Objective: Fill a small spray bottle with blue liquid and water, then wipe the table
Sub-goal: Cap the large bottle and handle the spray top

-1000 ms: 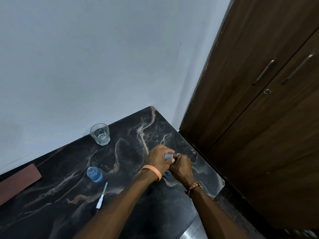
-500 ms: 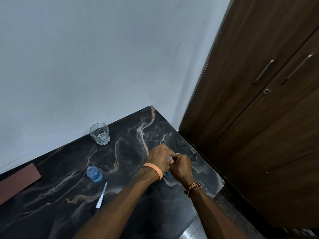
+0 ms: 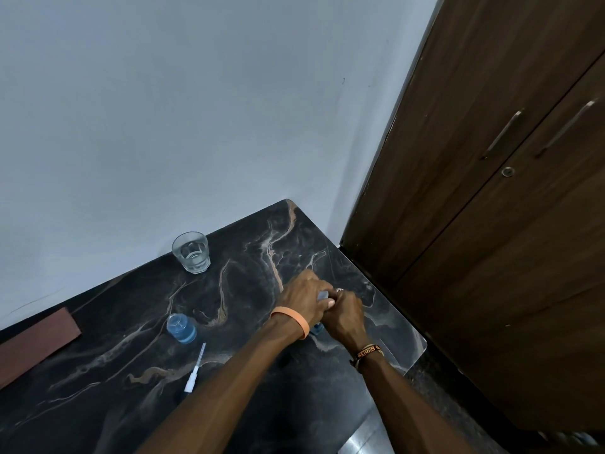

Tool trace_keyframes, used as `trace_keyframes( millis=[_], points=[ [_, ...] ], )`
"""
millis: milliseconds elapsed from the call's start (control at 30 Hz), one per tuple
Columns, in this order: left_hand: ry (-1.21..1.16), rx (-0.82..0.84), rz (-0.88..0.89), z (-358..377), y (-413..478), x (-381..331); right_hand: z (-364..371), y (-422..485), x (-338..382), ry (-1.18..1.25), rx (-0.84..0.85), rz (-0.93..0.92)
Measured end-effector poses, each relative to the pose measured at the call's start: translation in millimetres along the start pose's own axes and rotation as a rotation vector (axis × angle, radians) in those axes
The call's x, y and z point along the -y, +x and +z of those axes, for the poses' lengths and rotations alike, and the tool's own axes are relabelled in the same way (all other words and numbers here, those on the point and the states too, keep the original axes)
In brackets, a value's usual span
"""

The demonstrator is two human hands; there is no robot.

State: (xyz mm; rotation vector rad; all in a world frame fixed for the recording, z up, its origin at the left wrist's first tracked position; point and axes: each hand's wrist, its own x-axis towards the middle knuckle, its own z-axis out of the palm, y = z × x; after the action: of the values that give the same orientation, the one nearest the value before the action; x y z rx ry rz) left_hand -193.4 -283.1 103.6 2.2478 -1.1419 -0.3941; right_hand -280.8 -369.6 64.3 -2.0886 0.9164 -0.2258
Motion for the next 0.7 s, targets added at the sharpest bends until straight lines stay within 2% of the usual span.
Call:
trace_keyframes(
  millis=[467, 700],
  points=[
    [-0.038, -0.056, -0.09, 1.2, 3.9, 5.5, 0.3, 0.6, -0.3, 0.021, -0.001, -0.003],
    [-0.021, -0.088, -0.048, 6.3, 4.0, 9.5, -2.9, -0.5, 3.4, 0.035, 0.0, 0.019]
  ],
)
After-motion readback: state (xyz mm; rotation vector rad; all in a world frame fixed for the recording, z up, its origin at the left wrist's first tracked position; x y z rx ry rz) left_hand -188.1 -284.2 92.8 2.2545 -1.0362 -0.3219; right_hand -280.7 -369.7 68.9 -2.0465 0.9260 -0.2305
